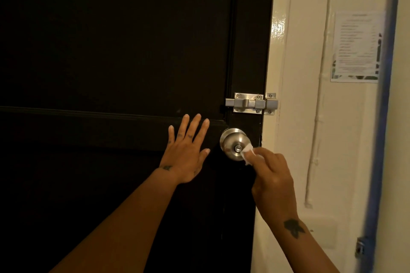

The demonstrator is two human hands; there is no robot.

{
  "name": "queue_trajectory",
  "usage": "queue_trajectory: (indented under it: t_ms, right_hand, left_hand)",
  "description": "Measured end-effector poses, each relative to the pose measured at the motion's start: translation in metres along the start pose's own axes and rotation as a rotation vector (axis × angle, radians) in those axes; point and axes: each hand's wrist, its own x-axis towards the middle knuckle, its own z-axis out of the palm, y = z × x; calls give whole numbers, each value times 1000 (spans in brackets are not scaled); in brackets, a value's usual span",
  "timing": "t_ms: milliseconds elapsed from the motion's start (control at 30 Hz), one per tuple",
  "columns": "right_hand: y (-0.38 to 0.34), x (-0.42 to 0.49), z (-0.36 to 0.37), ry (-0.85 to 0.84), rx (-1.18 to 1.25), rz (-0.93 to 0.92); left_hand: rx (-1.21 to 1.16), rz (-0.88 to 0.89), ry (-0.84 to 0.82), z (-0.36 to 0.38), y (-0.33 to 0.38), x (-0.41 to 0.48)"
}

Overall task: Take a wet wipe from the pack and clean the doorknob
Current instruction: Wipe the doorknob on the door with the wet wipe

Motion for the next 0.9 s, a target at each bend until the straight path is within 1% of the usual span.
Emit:
queue_trajectory:
  t_ms: [67, 200, 267, 367, 467, 700, 800, 833, 900]
  right_hand:
    - [3, -8, -3, 7, 10, -18]
    - [-3, 6, -12, 96, 60, 35]
    - [-10, 16, -11, 67, 45, 31]
    - [-19, 21, -3, 17, -40, 34]
    - [-24, 25, 0, 19, -97, 37]
    - [-26, 20, -2, -17, -249, -157]
    - [-22, 7, -1, -54, -186, -291]
    - [-21, 6, -1, -33, -137, -285]
    - [-19, 8, -3, 61, -27, -183]
  left_hand:
    - [3, -1, -5, 0, 0, -1]
    - [4, -1, -2, 0, 1, -1]
    - [-2, -4, -2, -1, 1, -1]
    - [4, -9, -3, 0, 1, 0]
    - [13, -8, -2, 0, 1, 0]
    - [-4, -2, -4, 0, 1, 0]
    - [-2, -4, 2, 1, 0, 0]
    - [-2, -3, 2, 1, 0, 1]
    - [-7, -1, -3, 2, 0, 1]
